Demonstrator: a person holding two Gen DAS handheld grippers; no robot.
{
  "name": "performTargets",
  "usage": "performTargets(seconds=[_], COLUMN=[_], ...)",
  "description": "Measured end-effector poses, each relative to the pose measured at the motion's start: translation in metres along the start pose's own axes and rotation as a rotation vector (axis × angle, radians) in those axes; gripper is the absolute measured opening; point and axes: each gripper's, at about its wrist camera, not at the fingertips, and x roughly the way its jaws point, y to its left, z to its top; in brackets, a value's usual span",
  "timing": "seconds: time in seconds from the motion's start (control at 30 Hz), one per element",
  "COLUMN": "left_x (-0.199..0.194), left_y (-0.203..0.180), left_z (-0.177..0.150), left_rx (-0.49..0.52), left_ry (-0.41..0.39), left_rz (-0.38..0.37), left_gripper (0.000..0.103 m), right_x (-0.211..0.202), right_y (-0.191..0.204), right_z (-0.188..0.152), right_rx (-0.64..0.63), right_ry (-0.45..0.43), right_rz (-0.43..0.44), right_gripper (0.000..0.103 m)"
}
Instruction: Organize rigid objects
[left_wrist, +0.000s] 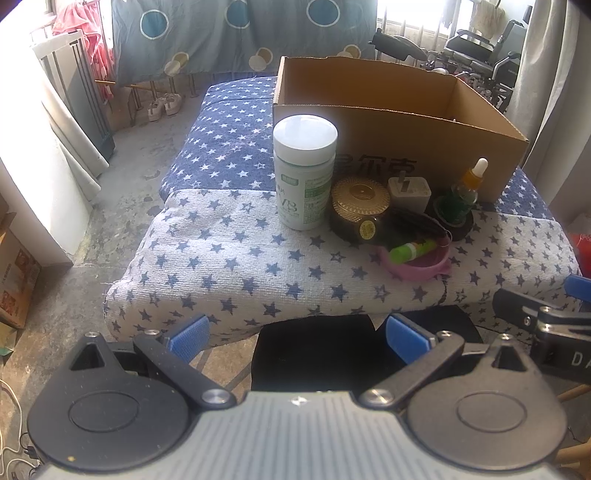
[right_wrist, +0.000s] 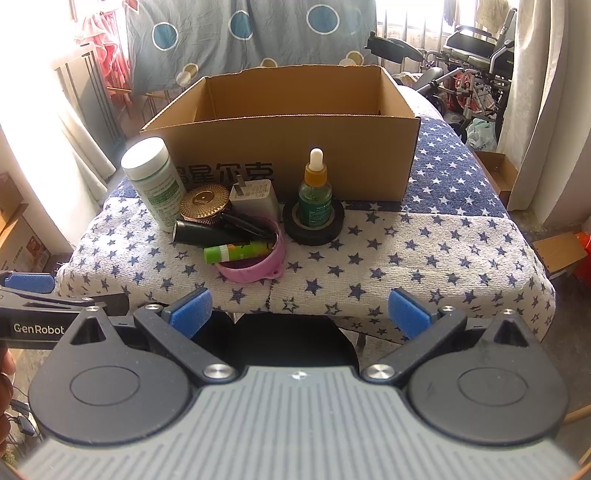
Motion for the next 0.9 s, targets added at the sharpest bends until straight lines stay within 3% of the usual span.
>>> performTargets(seconds=[0.9], left_x=[0.0011], left_y=[0.0018], left_z=[-0.0011], left_rx=[0.001], left_ry=[0.006], left_rz=[0.006], left_gripper=[0.102], right_x=[0.0016], right_y=[0.0003], right_z=[-0.0013], right_rx=[0.0], right_ry=[0.003], right_rz=[-0.003], right_gripper=[0.102])
